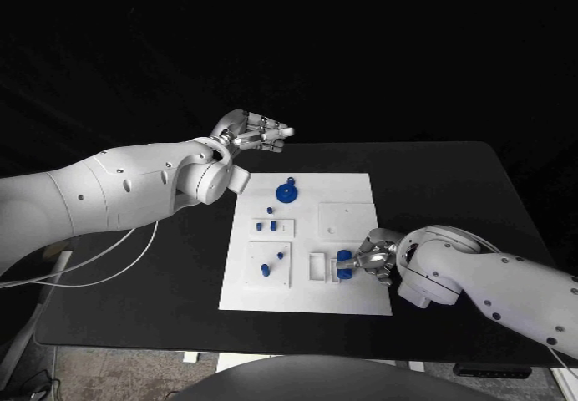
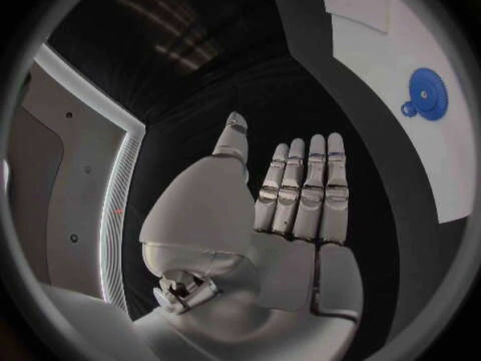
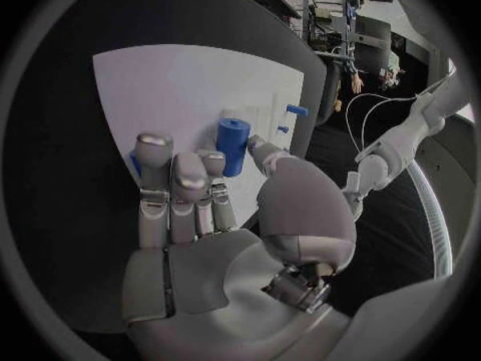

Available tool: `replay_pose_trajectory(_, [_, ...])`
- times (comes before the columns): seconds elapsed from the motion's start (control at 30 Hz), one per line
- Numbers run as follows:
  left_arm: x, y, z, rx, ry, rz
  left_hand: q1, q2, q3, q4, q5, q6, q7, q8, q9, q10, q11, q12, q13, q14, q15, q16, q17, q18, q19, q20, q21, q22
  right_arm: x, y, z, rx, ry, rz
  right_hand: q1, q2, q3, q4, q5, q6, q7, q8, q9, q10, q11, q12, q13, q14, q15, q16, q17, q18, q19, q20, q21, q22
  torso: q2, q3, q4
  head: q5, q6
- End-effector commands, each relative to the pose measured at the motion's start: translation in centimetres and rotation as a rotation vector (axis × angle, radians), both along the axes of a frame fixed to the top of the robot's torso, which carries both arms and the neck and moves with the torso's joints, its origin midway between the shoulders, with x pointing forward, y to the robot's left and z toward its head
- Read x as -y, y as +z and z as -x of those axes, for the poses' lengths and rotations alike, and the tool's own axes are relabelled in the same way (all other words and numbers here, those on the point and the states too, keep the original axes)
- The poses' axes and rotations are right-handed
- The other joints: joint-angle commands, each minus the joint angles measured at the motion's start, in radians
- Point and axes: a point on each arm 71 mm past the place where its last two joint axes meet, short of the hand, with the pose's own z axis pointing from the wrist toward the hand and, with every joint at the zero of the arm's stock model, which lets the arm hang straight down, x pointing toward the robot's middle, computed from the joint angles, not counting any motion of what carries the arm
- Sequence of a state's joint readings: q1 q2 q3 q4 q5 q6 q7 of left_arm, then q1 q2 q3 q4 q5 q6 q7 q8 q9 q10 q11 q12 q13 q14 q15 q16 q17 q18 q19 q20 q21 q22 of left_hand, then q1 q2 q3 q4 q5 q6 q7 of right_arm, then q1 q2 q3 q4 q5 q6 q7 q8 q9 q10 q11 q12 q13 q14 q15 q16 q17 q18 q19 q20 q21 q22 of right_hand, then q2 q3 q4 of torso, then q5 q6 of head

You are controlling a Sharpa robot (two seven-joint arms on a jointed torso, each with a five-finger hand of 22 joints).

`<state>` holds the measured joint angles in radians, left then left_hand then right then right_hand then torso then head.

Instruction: Assemble the parts on the task board

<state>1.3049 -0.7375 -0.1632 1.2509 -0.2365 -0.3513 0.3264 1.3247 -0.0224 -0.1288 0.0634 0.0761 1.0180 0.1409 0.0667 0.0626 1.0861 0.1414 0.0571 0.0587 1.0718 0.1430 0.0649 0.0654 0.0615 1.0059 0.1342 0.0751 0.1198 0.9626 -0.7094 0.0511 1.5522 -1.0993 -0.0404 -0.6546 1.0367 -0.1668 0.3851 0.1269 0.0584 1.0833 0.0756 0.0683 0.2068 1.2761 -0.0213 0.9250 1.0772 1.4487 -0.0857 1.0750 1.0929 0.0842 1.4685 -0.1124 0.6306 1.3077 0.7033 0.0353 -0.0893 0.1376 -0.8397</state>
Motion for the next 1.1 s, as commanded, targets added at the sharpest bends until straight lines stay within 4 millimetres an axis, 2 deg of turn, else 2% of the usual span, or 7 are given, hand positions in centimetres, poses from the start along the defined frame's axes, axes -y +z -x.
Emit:
replay_pose_trajectory(0.03, [0.3,0.1,0.1,0.007,-0.023,0.021,-0.009,0.003,0.001,-0.004,0.0,-0.003,0.005,0.005,0.0,-0.003,0.003,0.004,0.0,0.005,0.003,-0.004,-0.001,0.007,-0.001,0.0,0.002,-0.002,0.0,-0.8,0.3,-0.024,-0.002,0.016,0.001,0.01,0.01,-0.036,0.011,-0.002,0.006,-0.005,-0.011,0.004,0.004,0.005,0.002,0.007,0.003,0.004,0.002,-0.007,0.038,0.008,0.009,0.074,0.0,-0.0012,-0.0002,0.005,-0.001])
replay_pose_trajectory(0.23, [0.4,0.1,0.1,0.005,-0.023,0.021,-0.007,0.003,0.002,-0.007,0.001,-0.002,0.006,0.005,0.0,-0.003,0.005,0.004,0.0,0.005,0.004,-0.004,-0.001,0.007,0.001,0.0,0.003,-0.006,-0.2,-1.1,0.3,-0.029,-0.001,0.021,0.002,0.026,0.019,-0.078,0.024,0.002,0.005,-0.005,-0.017,0.006,0.003,0.005,0.005,0.007,0.002,0.004,0.005,-0.009,0.036,0.007,0.014,0.074,0.0,-0.0006,-0.0016,0.011,-0.003])
replay_pose_trajectory(0.47, [0.4,0.1,0.1,0.003,-0.024,0.021,-0.007,0.003,0.002,-0.009,0.002,0.0,0.008,0.005,0.0,-0.005,0.006,0.003,0.0,0.007,0.004,-0.004,0.0,0.007,0.002,0.0,0.004,-0.011,0.0,-1.3,0.2,-0.027,-0.015,0.025,0.001,0.063,0.029,-0.137,0.051,0.019,0.002,-0.005,-0.024,0.006,-0.002,0.001,0.004,0.008,0.0,0.004,0.006,-0.012,0.035,0.005,0.018,0.074,0.0,-0.0009,-0.0023,0.016,-0.003])
replay_pose_trajectory(0.53, [0.4,0.1,0.1,0.002,-0.025,0.021,-0.008,0.002,0.002,-0.008,0.002,0.0,0.009,0.005,0.0,-0.007,0.007,0.003,0.0,0.007,0.004,-0.004,0.0,0.008,0.002,0.0,0.004,-0.013,0.0,-1.4,0.2,-0.027,-0.017,0.026,-0.001,0.065,0.029,-0.144,0.053,0.021,0.0,-0.005,-0.025,0.006,-0.002,0.002,0.005,0.008,-0.001,0.003,0.006,-0.012,0.035,0.004,0.018,0.074,0.0,-0.0009,-0.002,0.016,-0.003])
replay_pose_trajectory(0.8, [0.5,0.1,0.1,0.0,-0.028,0.022,-0.008,0.002,0.002,-0.008,0.002,0.0,0.009,0.005,0.0,-0.007,0.007,0.003,0.0,0.007,0.004,-0.004,0.0,0.008,0.002,0.0,0.004,-0.013,0.0,-1.2,0.2,-0.006,-0.041,0.007,-0.004,0.066,0.028,-0.151,0.072,0.05,-0.011,-0.005,-0.022,0.012,-0.008,0.003,0.005,0.009,-0.005,0.004,0.008,-0.015,0.036,0.001,0.023,0.075,0.001,-0.0002,-0.0031,0.017,0.0])
replay_pose_trajectory(0.93, [0.4,0.1,0.1,0.0,-0.028,0.022,-0.008,0.003,0.004,-0.009,0.004,0.001,0.008,0.005,0.0,-0.009,0.007,0.003,0.0,0.008,0.004,-0.004,0.0,0.008,0.004,0.0,0.005,-0.018,0.1,-0.7,0.3,0.028,-0.083,-0.035,-0.013,0.053,0.029,-0.118,0.055,0.054,-0.011,-0.006,-0.035,0.019,-0.009,0.003,0.004,0.01,-0.006,0.007,0.009,-0.015,0.039,-0.001,0.032,0.076,0.002,0.0015,-0.0026,0.019,0.001])
replay_pose_trajectory(1.1, [0.4,0.1,0.1,0.0,-0.026,0.021,-0.008,0.004,0.004,-0.01,0.008,0.002,0.008,0.005,0.0,-0.009,0.007,0.003,0.0,0.008,0.004,-0.004,0.0,0.008,0.004,0.0,0.005,-0.02,0.0,0.1,0.7,0.049,-0.106,-0.076,-0.01,0.049,0.024,-0.106,0.058,0.067,-0.014,-0.005,-0.045,0.023,-0.011,0.004,0.003,0.01,-0.007,0.006,0.007,-0.016,0.04,-0.002,0.04,0.077,0.001,0.0018,-0.003,0.021,0.001])
